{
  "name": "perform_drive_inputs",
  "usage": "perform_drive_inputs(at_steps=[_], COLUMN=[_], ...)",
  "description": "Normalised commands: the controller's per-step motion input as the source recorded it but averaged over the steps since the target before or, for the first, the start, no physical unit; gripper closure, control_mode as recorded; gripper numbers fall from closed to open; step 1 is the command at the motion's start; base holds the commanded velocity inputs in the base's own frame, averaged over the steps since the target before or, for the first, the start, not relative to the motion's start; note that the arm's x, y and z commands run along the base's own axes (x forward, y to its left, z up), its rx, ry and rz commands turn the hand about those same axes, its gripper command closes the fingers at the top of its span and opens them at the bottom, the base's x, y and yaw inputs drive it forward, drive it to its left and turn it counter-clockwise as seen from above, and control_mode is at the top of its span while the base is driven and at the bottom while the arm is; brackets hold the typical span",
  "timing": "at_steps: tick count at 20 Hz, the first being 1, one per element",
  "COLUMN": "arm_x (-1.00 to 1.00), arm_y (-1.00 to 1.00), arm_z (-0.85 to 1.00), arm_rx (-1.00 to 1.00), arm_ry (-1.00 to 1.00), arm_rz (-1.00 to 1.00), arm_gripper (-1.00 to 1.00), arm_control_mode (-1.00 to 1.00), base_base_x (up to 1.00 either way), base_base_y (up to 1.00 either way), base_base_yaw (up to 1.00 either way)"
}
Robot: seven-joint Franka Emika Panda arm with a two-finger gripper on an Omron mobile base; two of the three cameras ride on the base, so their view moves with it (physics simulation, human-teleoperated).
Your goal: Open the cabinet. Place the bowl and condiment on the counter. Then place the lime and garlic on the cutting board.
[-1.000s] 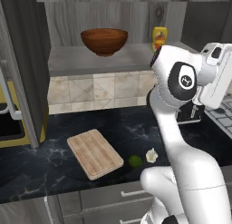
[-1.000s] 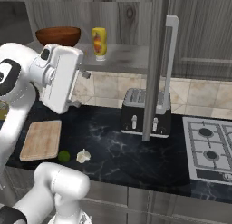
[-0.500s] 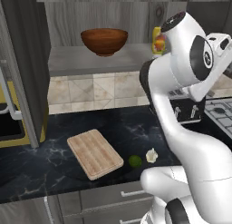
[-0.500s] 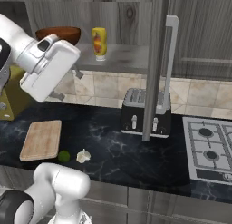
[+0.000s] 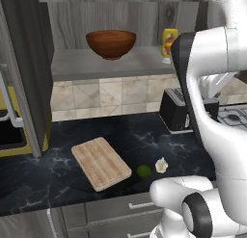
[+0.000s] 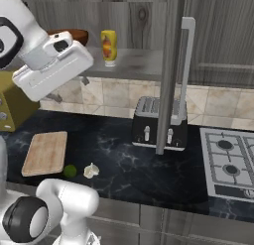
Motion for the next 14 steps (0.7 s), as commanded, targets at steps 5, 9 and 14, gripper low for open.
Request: perform_drive_inputs(at_steps=[5, 9, 14], arm_x=[0.00, 0.00, 0.00], arm_y=[0.27, 0.01, -0.11], arm_z=[0.00, 0.00, 0.00], arm_rx=[0.14, 0.16, 0.25], arm_ry=[-0.15, -0.14, -0.10], arm_rz=[0.19, 0.14, 0.05], arm_gripper=[-1.00, -1.00, -1.00], arm_control_mode=[-1.00, -1.00, -1.00], base_base_x=[0.00, 0.00, 0.00], base_base_y=[0.00, 0.00, 0.00], base_base_yaw=[0.00, 0.00, 0.00])
